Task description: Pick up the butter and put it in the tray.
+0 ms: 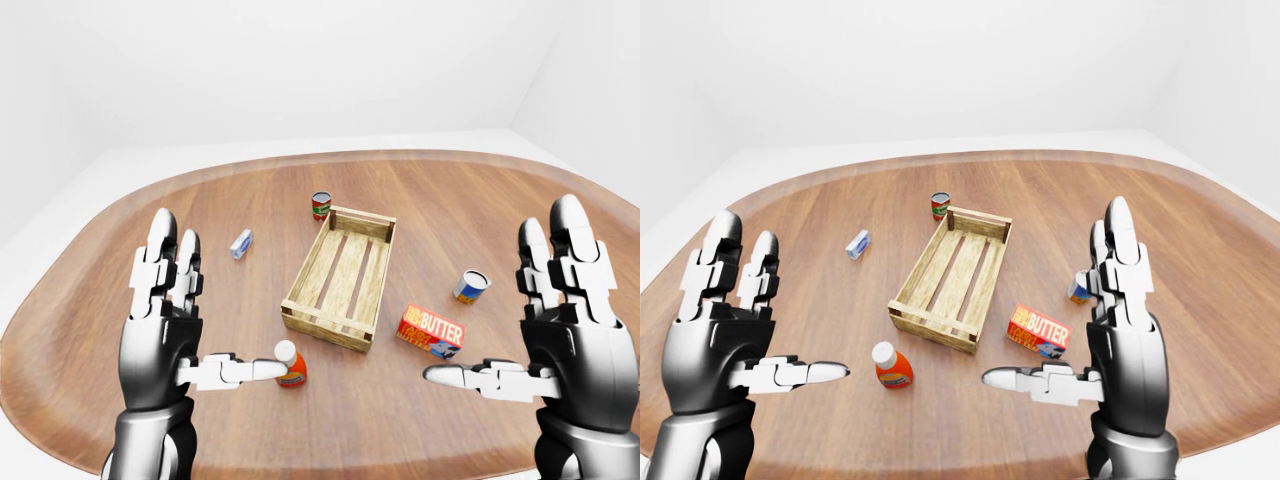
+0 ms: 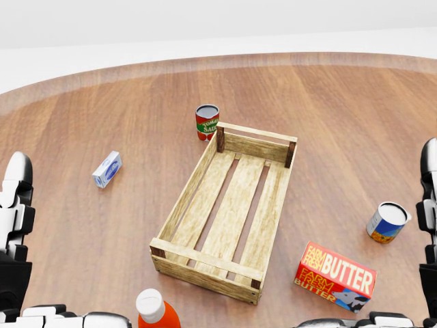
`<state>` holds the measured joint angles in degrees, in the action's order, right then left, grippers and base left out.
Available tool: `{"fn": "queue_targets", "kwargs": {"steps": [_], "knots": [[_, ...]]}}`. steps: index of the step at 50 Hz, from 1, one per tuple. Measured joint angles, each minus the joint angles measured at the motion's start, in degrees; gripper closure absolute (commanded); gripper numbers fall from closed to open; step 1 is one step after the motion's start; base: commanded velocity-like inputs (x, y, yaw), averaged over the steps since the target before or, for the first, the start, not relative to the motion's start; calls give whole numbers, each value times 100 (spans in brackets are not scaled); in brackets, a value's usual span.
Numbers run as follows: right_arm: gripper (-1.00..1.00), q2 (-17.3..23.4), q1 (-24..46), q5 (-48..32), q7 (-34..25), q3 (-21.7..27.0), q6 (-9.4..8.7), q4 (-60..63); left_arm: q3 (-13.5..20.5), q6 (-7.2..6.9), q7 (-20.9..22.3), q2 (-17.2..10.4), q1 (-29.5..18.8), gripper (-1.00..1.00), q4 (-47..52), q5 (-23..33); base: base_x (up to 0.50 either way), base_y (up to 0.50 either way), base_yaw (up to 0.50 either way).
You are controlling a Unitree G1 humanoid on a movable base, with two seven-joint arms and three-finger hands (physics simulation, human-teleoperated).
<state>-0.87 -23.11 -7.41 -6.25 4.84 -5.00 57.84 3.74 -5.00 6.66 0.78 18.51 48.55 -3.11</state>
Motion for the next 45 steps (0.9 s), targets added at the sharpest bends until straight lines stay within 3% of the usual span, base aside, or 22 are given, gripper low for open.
{"fn": "queue_targets", "kwargs": {"steps": [12, 21, 45], "knots": [[-100, -148, 180, -456, -975, 1194, 0, -338, 80, 0, 17, 5, -25, -100, 23, -44, 0, 0, 0], [-100, 92, 599, -614, -1303, 1803, 0, -1016, 131, 0, 32, 15, -45, -100, 53, -71, 0, 0, 0], [-100, 1174, 1551, -1171, -1443, 1844, 0, -3754, 171, 0, 32, 15, -98, -100, -13, -76, 0, 0, 0]]}}
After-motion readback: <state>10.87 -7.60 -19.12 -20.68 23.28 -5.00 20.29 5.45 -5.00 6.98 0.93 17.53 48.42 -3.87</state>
